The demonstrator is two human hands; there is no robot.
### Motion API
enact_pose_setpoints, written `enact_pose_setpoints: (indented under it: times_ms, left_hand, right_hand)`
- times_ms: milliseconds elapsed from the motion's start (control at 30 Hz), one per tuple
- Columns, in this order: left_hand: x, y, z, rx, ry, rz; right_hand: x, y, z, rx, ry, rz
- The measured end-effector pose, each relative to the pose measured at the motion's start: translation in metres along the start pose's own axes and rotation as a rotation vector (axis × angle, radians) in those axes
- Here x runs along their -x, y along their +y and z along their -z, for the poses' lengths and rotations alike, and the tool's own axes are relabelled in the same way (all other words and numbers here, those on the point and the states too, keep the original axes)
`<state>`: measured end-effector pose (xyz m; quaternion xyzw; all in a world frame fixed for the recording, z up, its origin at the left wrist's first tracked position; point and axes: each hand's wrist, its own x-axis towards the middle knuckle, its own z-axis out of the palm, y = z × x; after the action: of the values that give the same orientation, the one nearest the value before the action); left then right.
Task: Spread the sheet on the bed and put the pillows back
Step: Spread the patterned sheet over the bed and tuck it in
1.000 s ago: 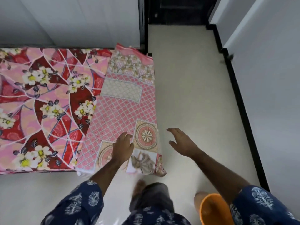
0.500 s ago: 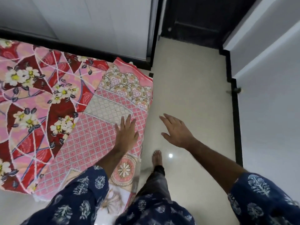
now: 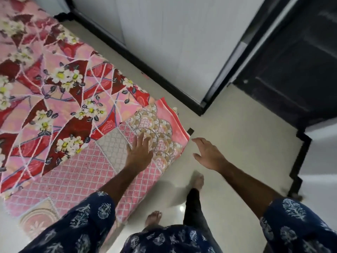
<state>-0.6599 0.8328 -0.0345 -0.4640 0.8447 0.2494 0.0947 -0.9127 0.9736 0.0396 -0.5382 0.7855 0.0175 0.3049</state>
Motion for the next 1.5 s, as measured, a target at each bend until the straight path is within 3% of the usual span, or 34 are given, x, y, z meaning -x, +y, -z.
enact_pose_setpoints:
  times_ms: [300, 567, 700, 900, 1133, 1233, 1300, 1400, 1500]
  left_hand:
    - [-0.063, 0.048, 0.006, 0.125, 0.103, 0.377]
    - [-0.101, 0.061, -0.022, 0.373, 0.178, 0.660]
    - [-0.126, 0.060, -0.044, 0.494, 0.162, 0.799]
    - [-0.160, 0.075, -0.106, 0.651, 0.162, 1.001]
    - [-0.196, 0.140, -0.177, 0.984, 0.409, 1.563]
    - [-0.223, 0.182, -0.198, 1.143, 0.336, 1.746]
    - [-0.251, 0.211, -0.207, 1.174, 0.267, 1.742]
    - [-0.292, 0.238, -0.210, 1.017, 0.076, 1.640]
    - [-0.324, 0.241, -0.208, 0.843, 0.002, 1.646]
  right_hand:
    - [-0.175, 0.064, 0.086, 0.044, -0.279, 0.194]
    - [-0.279, -0.003, 0.135, 0.131, -0.398, 0.424]
    - [-0.346, -0.030, 0.110, 0.214, -0.454, 0.571]
    - [-0.431, -0.055, 0.060, 0.568, -0.512, 0.723]
    - [-0.484, -0.093, -0.010, 0.693, -0.509, 0.982]
    - [-0.501, -0.099, -0.034, 0.579, -0.486, 1.046]
    - [-0.508, -0.099, -0.039, 0.463, -0.534, 1.041]
    - [-0.514, -0.095, -0.033, 0.455, -0.655, 1.077]
    - [-0.523, -0.087, -0.023, 0.521, -0.731, 1.152]
